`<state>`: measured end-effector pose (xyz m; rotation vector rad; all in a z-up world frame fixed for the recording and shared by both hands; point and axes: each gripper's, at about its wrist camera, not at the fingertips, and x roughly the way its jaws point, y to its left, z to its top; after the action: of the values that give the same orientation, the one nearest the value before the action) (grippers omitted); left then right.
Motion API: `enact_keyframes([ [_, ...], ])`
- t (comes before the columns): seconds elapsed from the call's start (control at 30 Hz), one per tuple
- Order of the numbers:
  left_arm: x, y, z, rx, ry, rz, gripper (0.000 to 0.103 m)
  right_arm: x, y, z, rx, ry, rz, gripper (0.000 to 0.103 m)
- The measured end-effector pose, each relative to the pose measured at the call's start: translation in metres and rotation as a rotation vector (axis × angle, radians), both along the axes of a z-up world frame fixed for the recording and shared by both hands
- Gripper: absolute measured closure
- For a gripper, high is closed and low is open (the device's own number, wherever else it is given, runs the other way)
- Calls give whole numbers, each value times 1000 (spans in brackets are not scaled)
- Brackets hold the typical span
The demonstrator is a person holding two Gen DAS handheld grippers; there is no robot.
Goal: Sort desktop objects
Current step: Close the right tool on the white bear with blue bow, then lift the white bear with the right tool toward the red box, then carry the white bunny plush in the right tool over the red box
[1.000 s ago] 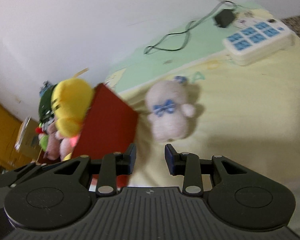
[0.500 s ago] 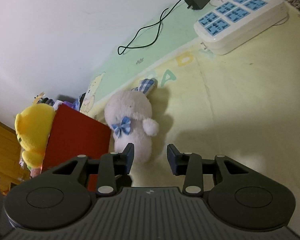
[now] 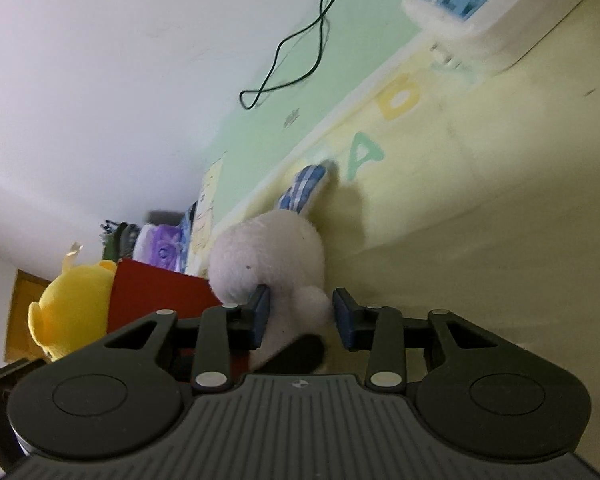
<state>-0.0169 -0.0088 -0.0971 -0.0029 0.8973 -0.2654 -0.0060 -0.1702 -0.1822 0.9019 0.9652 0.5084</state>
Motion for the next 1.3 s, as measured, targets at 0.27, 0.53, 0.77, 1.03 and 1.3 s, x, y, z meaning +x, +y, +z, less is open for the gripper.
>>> enact_keyframes([
  [0.27,-12,-1,1,-21,41,-56,31,-17,4,18,-75,-60,27,83],
  [0.53,-72,0,4,-45,98,-163,31,-78,-1,23,-108,-31,37,83],
  [0.77,-124,-17,7,-18,139,-268,31,-144,-9,31,-161,11,50,81],
  [1.03,-146,-30,10,45,116,-320,31,-186,-24,27,-155,42,4,80],
  [1.3,-147,-28,20,86,44,-297,17,-175,-15,31,-189,-16,3,59],
])
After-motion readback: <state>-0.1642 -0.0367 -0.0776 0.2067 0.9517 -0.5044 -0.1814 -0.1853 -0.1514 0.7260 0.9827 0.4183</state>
